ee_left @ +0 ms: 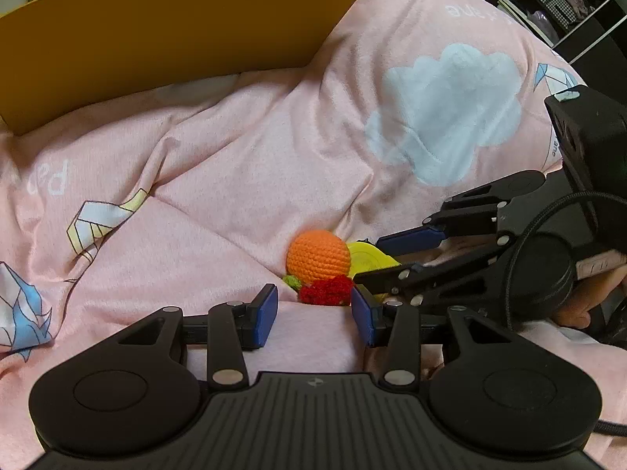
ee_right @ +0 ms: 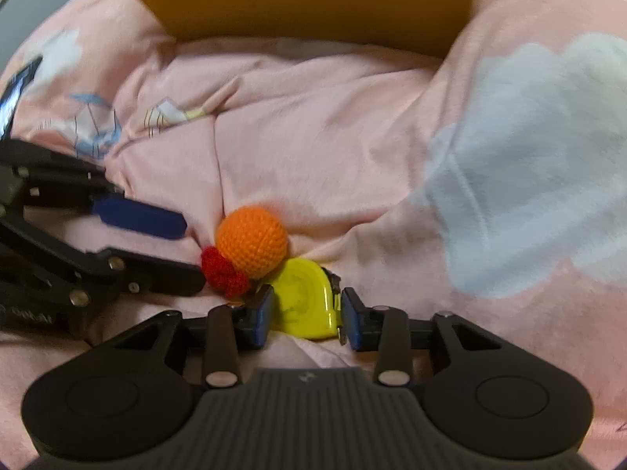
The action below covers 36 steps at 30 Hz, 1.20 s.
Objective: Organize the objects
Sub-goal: 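Grasp the orange crocheted ball with the left tool while the right tool grasps the yellow tape measure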
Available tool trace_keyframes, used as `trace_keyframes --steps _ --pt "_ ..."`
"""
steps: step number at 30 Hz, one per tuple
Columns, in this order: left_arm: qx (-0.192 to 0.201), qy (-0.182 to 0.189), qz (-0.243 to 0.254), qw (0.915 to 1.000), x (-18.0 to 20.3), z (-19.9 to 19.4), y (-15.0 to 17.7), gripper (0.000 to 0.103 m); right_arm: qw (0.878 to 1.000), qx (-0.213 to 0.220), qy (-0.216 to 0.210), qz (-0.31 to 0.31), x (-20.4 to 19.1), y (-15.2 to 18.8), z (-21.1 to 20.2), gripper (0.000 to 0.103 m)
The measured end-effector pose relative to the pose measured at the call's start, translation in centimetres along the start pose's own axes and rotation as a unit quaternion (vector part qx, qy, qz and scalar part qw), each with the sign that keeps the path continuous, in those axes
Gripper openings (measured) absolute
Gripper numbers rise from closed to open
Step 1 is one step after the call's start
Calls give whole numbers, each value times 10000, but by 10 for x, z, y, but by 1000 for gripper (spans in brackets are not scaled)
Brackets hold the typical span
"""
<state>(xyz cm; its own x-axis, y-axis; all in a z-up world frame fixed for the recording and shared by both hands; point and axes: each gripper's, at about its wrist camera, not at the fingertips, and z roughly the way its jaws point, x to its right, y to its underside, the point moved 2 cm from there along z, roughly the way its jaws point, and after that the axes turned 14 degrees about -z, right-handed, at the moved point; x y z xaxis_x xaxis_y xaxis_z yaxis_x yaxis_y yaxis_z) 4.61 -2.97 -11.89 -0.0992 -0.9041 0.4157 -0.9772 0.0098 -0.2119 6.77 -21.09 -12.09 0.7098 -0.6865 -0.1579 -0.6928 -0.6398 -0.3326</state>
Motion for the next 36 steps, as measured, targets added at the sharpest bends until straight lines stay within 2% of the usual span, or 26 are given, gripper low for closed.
trace_keyframes --steps 5,10,14,22,25,32,36 --pt "-27 -20 -26 10000 0 1 -1 51 9996 -123 24 -265 -6 -1 5 46" --pt "-31 -7 -65 10000 -2 -1 -2 51 9990 -208 -66 -392 -8 -2 11 56" --pt "-26 -19 -62 10000 -1 -1 -2 51 9991 -163 -121 -372 -8 -3 13 56" --pt "-46 -34 -80 10000 -2 -4 -1 51 9950 -382 190 -907 -27 -6 20 59" --pt "-39 -37 -74 10000 -2 -4 0 51 9946 -370 273 -929 -29 -7 21 56" --pt "-35 3 139 9999 2 -2 -2 60 9952 -110 543 -807 -24 -4 -3 56" --pt "-97 -76 321 9994 10 6 -8 61 9934 30 811 -813 -16 -2 -23 56"
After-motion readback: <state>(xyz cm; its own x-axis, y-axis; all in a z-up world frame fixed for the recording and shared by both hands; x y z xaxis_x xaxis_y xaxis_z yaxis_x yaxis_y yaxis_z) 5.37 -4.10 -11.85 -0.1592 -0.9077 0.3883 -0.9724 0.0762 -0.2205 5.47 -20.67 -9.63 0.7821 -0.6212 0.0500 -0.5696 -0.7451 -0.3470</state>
